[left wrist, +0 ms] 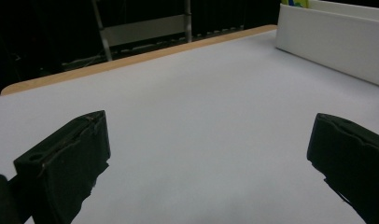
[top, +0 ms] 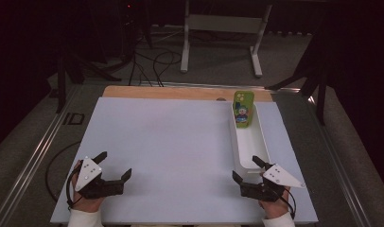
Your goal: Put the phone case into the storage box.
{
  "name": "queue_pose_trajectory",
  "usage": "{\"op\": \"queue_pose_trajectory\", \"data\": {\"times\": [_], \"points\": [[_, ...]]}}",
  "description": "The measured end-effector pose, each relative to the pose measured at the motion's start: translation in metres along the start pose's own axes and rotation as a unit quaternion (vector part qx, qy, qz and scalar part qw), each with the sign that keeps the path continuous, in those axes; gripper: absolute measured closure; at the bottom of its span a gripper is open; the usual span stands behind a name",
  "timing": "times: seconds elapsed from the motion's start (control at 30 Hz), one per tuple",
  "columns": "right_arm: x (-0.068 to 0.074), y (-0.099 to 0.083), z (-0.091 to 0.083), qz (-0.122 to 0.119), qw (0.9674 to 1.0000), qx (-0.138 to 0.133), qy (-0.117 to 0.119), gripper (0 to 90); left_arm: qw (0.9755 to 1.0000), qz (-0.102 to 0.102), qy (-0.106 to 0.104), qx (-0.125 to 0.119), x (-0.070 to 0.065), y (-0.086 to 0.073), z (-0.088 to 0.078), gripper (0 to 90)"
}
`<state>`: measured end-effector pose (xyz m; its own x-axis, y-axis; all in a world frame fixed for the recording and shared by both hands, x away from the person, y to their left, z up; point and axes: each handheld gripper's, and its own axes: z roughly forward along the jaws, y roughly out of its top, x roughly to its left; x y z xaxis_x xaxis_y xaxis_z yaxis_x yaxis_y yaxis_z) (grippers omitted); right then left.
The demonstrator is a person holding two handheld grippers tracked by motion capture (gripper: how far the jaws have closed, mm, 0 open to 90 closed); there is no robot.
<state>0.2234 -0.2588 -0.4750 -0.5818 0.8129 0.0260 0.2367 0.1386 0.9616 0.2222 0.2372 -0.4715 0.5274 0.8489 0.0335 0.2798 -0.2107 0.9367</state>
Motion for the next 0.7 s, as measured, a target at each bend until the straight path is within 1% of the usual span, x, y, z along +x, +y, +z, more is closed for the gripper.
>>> {"op": "queue_pose_trajectory", "data": {"times": [0.07, 0.17, 0.23, 0.3, 0.43, 0.7], "points": [[0.0004, -0.0012, -0.0019, 0.0, 1.0, -0.003, 0.0, 8.2, 1.0, 0.002, -0.004, -0.001, -0.0007, -0.0003, -0.0004, 0.0], [0.0015, -0.0032, -0.0041, -0.011, 0.9999, -0.009, 0.002, 8.2, 0.9999, 0.004, -0.009, -0.005, -0.0012, -0.0008, -0.0014, 0.0], [0.0022, -0.0039, -0.0051, -0.015, 0.9998, -0.01, 0.004, 8.2, 0.9999, 0.005, -0.01, -0.008, -0.0017, -0.0012, -0.0017, 0.0], [0.003, -0.0042, -0.006, -0.019, 0.9998, -0.01, 0.001, 8.2, 0.9999, 0.003, -0.01, -0.013, -0.0025, -0.0016, -0.0026, 0.0], [0.0014, -0.0048, -0.0073, -0.019, 0.9997, -0.012, 0.003, 8.2, 0.9998, 0.006, -0.011, -0.018, -0.0028, -0.0023, -0.0053, 0.0], [0.0003, -0.004, -0.0066, -0.018, 0.9997, -0.014, 0.007, 8.2, 0.9998, 0.006, -0.009, -0.016, -0.0024, -0.0042, -0.0057, 0.0]]}}
